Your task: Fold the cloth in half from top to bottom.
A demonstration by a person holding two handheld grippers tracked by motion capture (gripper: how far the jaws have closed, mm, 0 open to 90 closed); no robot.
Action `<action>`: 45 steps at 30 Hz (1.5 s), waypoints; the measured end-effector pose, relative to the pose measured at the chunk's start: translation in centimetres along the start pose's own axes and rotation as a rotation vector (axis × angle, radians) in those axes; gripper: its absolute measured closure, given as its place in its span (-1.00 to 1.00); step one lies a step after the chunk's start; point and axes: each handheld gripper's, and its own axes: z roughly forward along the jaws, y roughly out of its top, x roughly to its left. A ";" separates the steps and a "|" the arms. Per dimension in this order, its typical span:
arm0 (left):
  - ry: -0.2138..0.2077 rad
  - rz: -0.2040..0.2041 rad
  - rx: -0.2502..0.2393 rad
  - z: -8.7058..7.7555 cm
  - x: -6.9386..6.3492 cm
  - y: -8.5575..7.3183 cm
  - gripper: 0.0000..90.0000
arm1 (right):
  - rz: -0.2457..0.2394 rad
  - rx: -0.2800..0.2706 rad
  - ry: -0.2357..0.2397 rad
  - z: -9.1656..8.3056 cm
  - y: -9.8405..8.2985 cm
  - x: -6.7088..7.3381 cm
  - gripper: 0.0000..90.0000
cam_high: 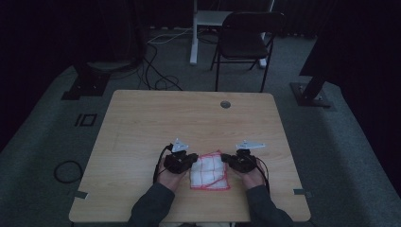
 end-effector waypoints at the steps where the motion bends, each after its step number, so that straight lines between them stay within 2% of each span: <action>1: -0.002 -0.001 -0.001 -0.1 -0.1 -0.1 0.87 | 0.001 0.000 0.002 -0.1 -0.1 0.1 0.92; 11: -0.017 0.002 0.005 -0.4 -0.7 -1.8 0.87 | -0.001 0.010 0.011 -0.3 -1.0 0.2 0.86; 14: -0.023 0.004 0.005 -0.5 -0.9 -2.2 0.87 | -0.006 0.009 0.014 -0.4 -0.9 0.3 0.79; 19: -0.033 -0.001 0.010 -0.7 -1.0 -3.0 0.87 | 0.005 -0.023 0.018 -0.9 -0.3 0.2 0.64; 24: -0.043 -0.005 0.011 -0.8 -1.3 -3.9 0.87 | 0.000 -0.034 0.008 -0.8 0.9 0.2 0.62; 32: -0.046 0.003 0.011 -1.0 -1.6 -4.3 0.87 | 0.015 0.010 0.004 1.4 1.9 0.1 0.57; 38: -0.045 0.006 0.009 -1.2 -1.8 -4.4 0.87 | 0.034 0.054 0.018 3.3 2.2 -0.1 0.49; 39: -0.045 0.004 0.007 -1.2 -1.8 -4.4 0.87 | 0.036 0.060 0.017 3.4 2.2 -0.1 0.50; 41: -0.049 0.005 0.006 -1.3 -1.8 -4.5 0.87 | 0.045 0.071 0.034 3.6 2.0 -0.2 0.66; 45: -0.050 0.003 0.002 -1.4 -1.9 -4.6 0.87 | 0.022 0.064 0.032 3.0 2.0 0.3 0.95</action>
